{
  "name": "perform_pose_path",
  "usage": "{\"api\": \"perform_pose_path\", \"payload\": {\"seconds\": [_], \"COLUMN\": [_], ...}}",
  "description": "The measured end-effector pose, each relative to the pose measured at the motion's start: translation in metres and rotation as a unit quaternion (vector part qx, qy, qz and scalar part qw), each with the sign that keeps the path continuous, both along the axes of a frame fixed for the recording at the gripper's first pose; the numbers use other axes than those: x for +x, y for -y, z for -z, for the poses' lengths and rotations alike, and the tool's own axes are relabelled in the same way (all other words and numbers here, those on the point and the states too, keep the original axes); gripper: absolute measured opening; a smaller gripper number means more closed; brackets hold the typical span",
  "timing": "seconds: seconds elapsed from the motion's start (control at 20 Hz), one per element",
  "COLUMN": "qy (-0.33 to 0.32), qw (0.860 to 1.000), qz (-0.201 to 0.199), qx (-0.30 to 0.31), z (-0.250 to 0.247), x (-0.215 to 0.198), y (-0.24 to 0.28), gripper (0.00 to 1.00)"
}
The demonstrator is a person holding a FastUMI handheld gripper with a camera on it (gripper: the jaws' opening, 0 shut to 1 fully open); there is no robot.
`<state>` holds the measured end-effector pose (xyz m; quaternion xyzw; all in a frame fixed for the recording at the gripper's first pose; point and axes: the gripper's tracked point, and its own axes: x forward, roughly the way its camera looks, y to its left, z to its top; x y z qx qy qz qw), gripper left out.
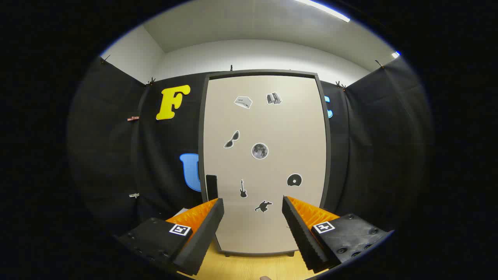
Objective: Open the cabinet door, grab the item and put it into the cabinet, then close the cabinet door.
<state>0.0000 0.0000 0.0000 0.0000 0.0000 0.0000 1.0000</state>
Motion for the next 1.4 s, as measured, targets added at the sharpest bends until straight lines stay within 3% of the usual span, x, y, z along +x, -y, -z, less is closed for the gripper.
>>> {"api": "perform_pose_path", "payload": {"seconds": [0.8, 1.4], "qy": [-0.006, -0.009], "qw": [1.000, 1.000], "qz": [0.013, 0.001], "qx": [-0.004, -0.005], "z": [0.002, 0.006], "x": [-0.002, 0.003], "y": [0.003, -0.008], "gripper": [0.98, 0.98]}}
